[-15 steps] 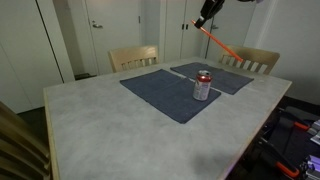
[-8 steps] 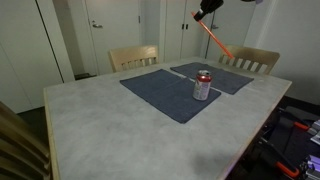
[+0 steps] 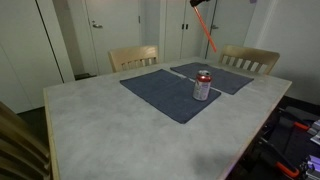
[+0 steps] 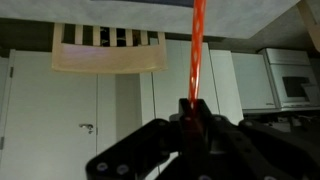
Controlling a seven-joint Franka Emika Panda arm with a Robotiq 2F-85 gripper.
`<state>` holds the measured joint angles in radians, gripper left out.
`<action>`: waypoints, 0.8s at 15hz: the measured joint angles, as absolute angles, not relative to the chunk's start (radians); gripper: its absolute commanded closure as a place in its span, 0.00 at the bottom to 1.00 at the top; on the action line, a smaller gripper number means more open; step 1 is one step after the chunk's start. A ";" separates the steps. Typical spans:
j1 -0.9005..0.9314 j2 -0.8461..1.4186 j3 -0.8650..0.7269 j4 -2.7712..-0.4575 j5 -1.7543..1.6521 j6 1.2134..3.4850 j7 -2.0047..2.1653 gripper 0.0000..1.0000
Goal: Put the straw in the soda can
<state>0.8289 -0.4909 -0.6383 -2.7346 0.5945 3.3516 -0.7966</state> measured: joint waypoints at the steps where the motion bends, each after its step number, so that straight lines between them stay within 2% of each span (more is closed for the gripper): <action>1: 0.881 -0.510 -0.689 -2.745 0.577 3.387 -0.797 0.98; 4: 0.993 -0.559 -0.821 -2.778 0.512 3.462 -0.794 0.98; 12: 0.982 -0.600 -0.916 -2.767 0.378 3.459 -0.757 0.98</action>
<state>0.9817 -0.6004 -0.9164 -2.7673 0.3785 3.4591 -0.7571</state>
